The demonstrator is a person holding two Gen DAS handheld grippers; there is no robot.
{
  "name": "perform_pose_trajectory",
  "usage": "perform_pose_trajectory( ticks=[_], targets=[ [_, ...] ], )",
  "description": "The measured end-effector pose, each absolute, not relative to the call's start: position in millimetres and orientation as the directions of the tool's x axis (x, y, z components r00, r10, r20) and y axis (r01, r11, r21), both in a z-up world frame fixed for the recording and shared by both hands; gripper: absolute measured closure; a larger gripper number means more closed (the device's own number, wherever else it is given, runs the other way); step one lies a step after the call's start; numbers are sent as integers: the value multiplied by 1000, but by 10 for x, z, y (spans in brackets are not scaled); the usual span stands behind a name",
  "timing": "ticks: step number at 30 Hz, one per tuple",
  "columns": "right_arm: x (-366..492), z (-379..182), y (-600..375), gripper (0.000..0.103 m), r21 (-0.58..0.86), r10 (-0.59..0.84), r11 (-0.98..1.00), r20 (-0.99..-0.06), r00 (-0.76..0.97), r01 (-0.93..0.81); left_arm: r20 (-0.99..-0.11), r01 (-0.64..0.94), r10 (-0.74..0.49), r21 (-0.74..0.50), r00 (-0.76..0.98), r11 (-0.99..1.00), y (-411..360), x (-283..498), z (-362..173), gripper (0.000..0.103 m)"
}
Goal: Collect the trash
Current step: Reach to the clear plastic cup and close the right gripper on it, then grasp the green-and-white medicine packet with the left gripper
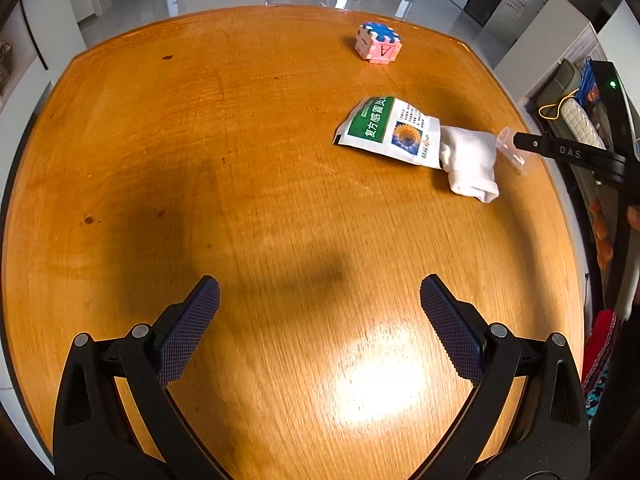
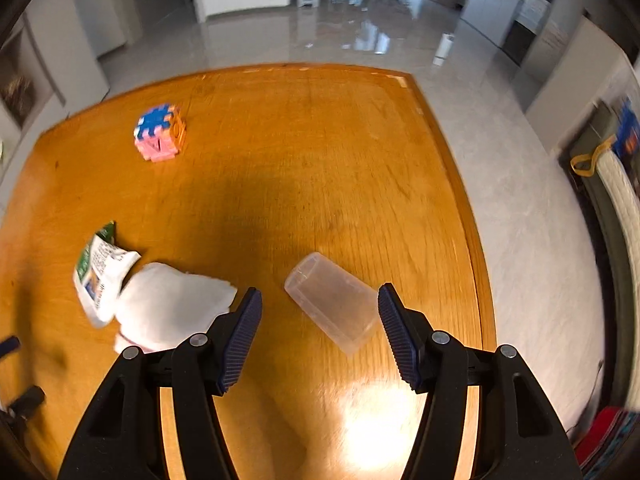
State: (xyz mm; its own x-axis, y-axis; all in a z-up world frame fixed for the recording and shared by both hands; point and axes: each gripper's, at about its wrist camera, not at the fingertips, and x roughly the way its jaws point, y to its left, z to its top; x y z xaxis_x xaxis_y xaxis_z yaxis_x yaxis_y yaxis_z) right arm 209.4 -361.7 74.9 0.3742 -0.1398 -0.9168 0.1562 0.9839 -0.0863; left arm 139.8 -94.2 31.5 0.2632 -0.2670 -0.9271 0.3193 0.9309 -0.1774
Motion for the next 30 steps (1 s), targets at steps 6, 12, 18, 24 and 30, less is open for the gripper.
perform_pose_trajectory(
  ticks=[6, 12, 18, 24, 30],
  targets=[
    [2269, 612, -3631, 54, -182, -198, 980, -930, 311, 78, -932, 320, -261, -175, 251, 931, -996, 1559, 265, 6],
    [2346, 532, -3593, 57, -195, -196, 980, -947, 256, 31, -932, 326, -274, -190, 237, 926, -1180, 1853, 259, 6],
    [2324, 466, -3630, 62, -168, -177, 984, -950, 258, 56, -933, 317, -283, -205, 224, 926, -1548, 2337, 210, 6],
    [2163, 552, -3620, 62, -140, -158, 987, -946, 283, 83, -939, 345, -293, -219, 180, 913, -1936, 2516, 79, 6],
    [1970, 654, -3546, 62, -128, -147, 988, -941, 304, 81, -947, 410, -187, -67, 262, 910, -2274, 2420, -3, 19]
  ],
)
